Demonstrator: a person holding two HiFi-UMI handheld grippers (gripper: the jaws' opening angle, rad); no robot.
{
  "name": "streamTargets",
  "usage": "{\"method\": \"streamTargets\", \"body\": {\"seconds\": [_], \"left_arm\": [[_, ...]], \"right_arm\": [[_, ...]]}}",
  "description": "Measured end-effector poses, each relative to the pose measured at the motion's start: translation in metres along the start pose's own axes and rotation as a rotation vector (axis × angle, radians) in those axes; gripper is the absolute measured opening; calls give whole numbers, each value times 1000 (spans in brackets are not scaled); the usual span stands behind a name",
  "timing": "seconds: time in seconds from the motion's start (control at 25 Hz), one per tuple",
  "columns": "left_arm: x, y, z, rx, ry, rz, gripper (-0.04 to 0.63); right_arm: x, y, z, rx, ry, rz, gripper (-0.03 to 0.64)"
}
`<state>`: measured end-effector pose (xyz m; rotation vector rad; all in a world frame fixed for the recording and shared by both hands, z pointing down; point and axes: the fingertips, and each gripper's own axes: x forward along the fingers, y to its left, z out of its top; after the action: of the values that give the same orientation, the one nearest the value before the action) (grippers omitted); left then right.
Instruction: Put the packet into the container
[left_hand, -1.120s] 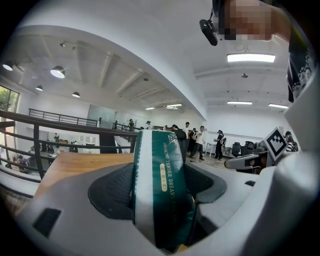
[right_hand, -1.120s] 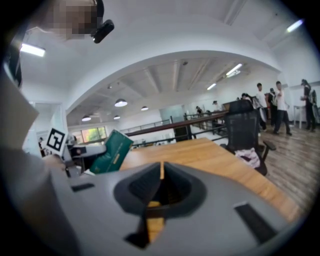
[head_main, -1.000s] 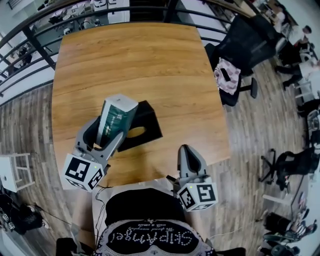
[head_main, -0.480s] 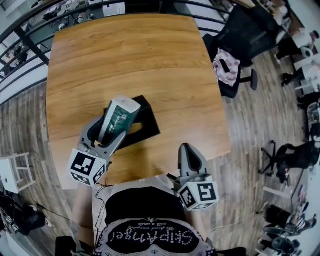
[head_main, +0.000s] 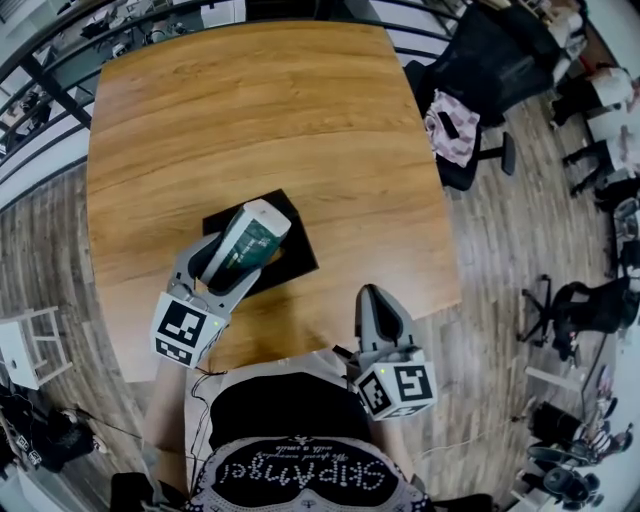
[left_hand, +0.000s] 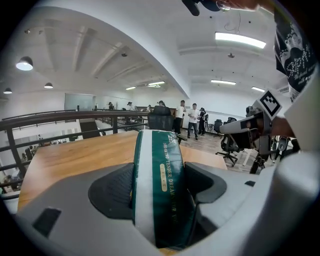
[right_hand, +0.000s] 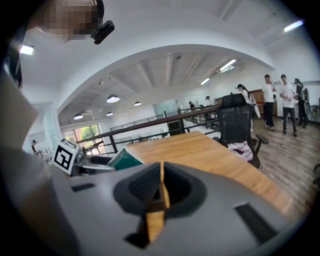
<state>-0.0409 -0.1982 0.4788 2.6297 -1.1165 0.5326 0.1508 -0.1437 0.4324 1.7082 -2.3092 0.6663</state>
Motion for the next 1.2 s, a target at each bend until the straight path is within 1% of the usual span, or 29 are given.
{"method": "streamTargets", "body": {"seconds": [0.28, 0.6, 0.8, 1.0, 1.2], "left_arm": [[15, -8, -16, 9, 47, -32, 339], [28, -17, -31, 81, 110, -76, 339], [32, -23, -38, 97, 140, -116, 339], [37, -29, -47, 132, 186, -158, 339], [42, -31, -56, 143, 243, -205, 339]], "right_arm": [[1, -5, -2, 7, 6, -9, 41], [2, -7, -4, 12, 15, -19, 41], [2, -7, -4, 11, 14, -18, 41], [4, -8, -4, 12, 14, -15, 41], [3, -7, -4, 13, 16, -13, 41]]}}
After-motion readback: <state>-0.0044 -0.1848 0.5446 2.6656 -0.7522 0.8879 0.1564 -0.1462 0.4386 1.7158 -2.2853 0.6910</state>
